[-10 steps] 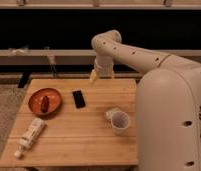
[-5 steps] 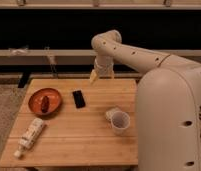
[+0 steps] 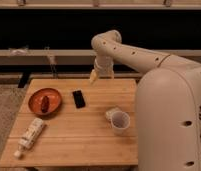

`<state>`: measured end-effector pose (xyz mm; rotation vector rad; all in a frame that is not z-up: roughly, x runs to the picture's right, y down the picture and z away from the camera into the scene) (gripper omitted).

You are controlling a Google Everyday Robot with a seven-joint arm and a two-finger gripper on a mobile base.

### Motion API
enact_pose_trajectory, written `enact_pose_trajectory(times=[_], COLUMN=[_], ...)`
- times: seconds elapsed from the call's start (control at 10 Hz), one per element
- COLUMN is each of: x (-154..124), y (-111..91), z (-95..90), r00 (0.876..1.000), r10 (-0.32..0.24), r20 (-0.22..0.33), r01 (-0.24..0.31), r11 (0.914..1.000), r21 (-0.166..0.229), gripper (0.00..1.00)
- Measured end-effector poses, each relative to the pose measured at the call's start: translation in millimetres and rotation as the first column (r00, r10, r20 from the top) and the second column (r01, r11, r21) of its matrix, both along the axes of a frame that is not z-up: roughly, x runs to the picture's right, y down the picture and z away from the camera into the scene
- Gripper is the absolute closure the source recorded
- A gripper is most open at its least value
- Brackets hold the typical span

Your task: Place the white sponge in the ceramic bowl

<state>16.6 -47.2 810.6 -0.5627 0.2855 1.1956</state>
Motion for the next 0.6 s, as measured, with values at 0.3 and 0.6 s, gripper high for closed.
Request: enact_pose_trajectory(times=[0.3, 0.6], x=[2, 20], y=[30, 81], z=[22.3, 50.6], r00=[0.999, 0.990], r10=[0.019, 0.058], r20=[-0.047, -0.125], r01=[-0.019, -0.068], r11=[0.9996, 0.9950], r21=[-0.018, -0.073], gripper=[0.20, 0.20])
